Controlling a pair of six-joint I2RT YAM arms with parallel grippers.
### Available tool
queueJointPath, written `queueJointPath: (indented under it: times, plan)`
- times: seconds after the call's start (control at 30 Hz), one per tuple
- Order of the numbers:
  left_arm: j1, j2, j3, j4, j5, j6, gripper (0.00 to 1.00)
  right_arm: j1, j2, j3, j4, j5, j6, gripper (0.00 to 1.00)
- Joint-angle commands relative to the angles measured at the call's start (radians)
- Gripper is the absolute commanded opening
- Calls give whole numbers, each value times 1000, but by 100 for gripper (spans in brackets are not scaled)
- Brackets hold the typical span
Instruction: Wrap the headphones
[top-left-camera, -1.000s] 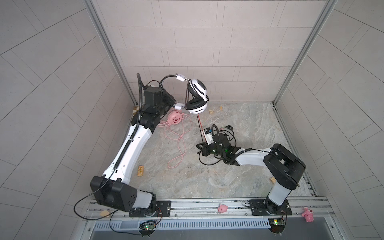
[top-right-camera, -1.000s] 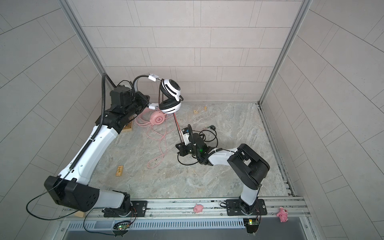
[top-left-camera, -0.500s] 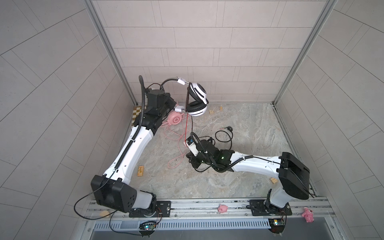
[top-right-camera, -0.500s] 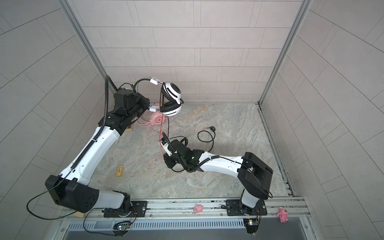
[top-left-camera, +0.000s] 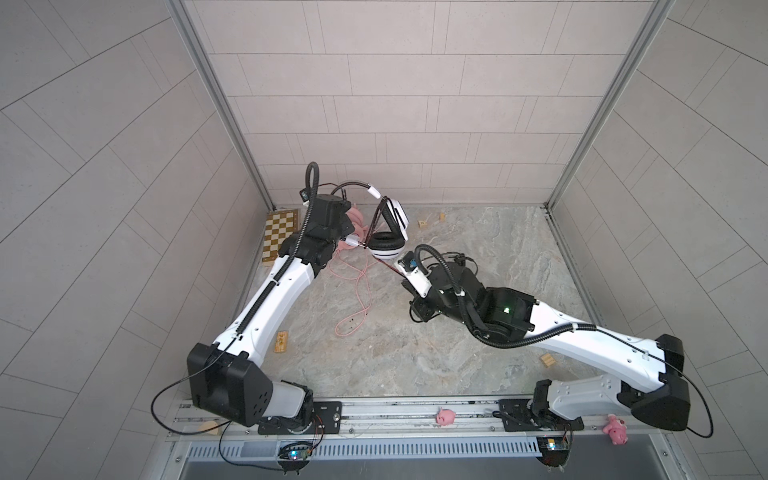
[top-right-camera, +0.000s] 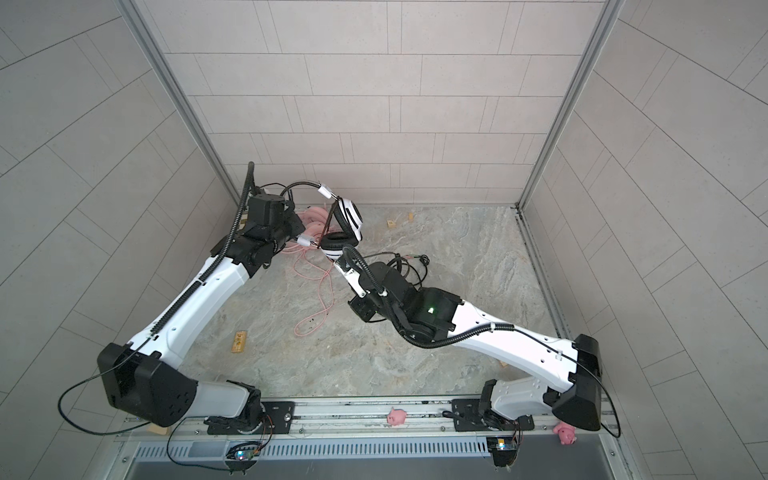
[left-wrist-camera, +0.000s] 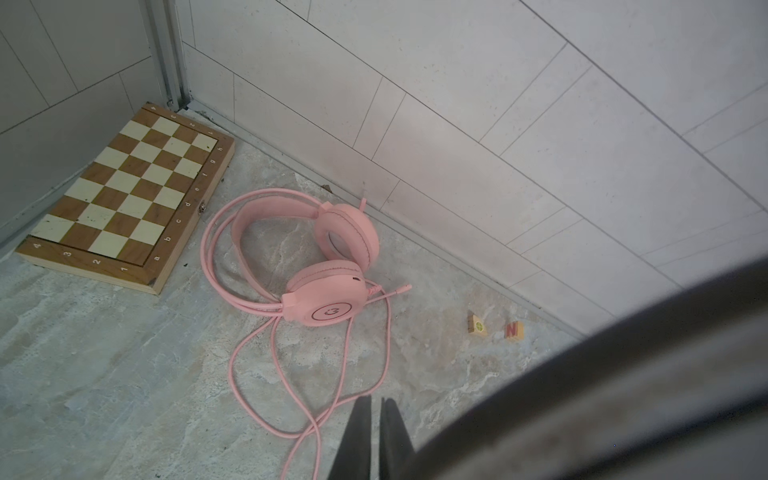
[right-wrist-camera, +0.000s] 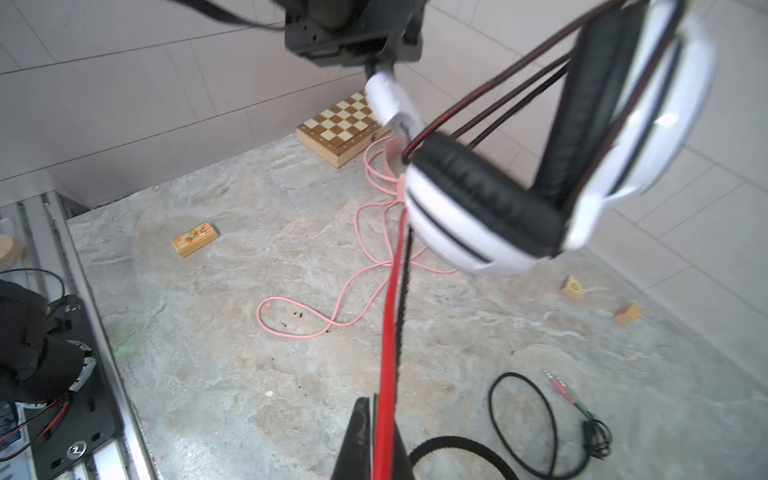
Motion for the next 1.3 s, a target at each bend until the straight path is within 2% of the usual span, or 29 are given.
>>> queueJointPath:
  times: [0.0,0.13,0.27,0.33,0.43,0.53,0.6,0.77,0.83,1.1,1.27]
  plan:
    - [-27,-32,-9,21,-76,98,0,3,-32,51,-108,100,-73,5]
    - [-34,-20,-16,24,-72,106,0,5,-42,110,-128,76,-81,5]
    - [-43,3,-24,24,-19,105,0,4,-12,165,-141,43,-99,5]
    - [-50,11,-31,22,-6,115,0,4,9,205,-168,85,-131,6]
    - [-62,16,-34,18,11,159,0,-2,20,237,-171,215,-205,6]
    - [-76,15,-31,18,40,213,0,-50,28,273,-171,288,-256,6]
    - [-85,16,-29,19,80,248,0,-113,28,286,-160,268,-263,6]
    - [-89,43,-4,18,358,327,0,-281,37,272,-111,150,-230,6]
    - [-89,52,7,13,427,338,0,-337,41,251,-93,110,-208,6]
    - [-89,99,35,18,680,335,0,-521,90,184,-32,-71,-121,10]
    - [-89,97,38,43,762,315,0,-614,132,123,47,-203,-36,15]
